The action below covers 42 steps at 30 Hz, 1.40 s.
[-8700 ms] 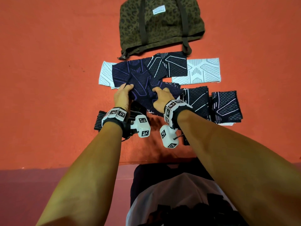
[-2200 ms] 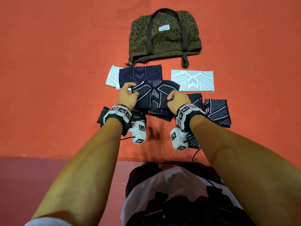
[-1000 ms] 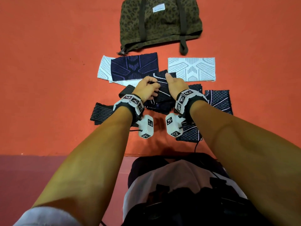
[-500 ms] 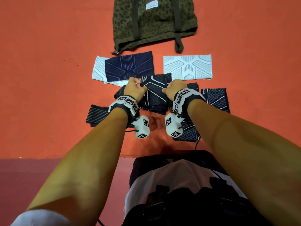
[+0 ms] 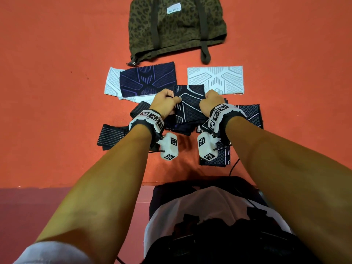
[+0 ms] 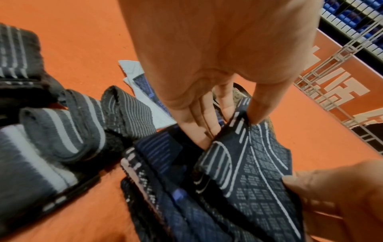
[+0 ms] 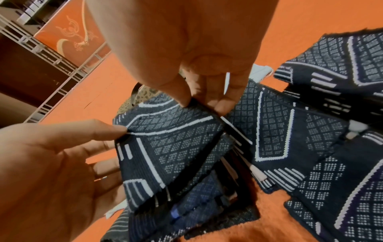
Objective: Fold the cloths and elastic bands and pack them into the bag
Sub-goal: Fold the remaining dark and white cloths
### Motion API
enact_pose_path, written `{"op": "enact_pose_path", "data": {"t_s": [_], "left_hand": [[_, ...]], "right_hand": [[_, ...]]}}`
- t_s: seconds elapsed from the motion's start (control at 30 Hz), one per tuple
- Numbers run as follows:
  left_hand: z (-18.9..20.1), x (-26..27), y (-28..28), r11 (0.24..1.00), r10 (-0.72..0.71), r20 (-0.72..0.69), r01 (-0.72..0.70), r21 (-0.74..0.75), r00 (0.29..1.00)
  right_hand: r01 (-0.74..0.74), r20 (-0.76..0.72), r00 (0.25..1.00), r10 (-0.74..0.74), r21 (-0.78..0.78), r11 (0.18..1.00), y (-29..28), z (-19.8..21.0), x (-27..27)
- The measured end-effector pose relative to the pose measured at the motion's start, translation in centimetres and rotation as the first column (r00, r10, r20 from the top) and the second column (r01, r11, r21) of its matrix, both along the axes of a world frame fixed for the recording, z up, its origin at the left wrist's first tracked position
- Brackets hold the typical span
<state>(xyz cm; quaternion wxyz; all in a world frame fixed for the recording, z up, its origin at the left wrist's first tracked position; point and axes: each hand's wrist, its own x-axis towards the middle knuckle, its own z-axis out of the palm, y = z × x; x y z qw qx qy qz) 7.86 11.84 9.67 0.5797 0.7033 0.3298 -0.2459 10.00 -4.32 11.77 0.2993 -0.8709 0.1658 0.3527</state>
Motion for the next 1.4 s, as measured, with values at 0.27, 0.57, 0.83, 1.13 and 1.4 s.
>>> {"op": "enact_pose_path", "data": {"t_s": [0.27, 0.57, 0.83, 1.13, 1.4], "left_hand": [[-0.1, 0.5, -4.3, 0.996, -0.055, -0.012, 0.054, -0.074, 0.998], [-2.3, -0.6, -8.4, 0.837, -0.44, 0.033, 0.397, 0.377, 0.897], [-3.9, -0.8, -9.3, 0.688, -0.574, -0.015, 0.492, 0.533, 0.819], [-4.2, -0.8, -9.7, 0.716, -0.612, 0.045, 0.529, 0.455, 0.79], [-4.9, -0.4, -9.5, 0.77, -0.566, -0.054, 0.551, 0.322, 0.823]], "right_hand": [[0.141, -0.054, 0.988, -0.145, -0.077, 0.987, -3.7, 1.0, 0.8], [0.013, -0.124, 0.992, -0.027, -0.111, 0.994, -7.4, -0.9, -0.5], [-0.059, -0.103, 0.994, 0.045, -0.136, 0.989, -8.8, -2.9, -1.3], [-0.152, 0.041, 0.987, 0.153, -0.034, 0.988, -7.8, -4.0, -1.1], [-0.224, -0.021, 0.974, 0.223, -0.017, 0.974, -7.0, -4.5, -1.1]]}}
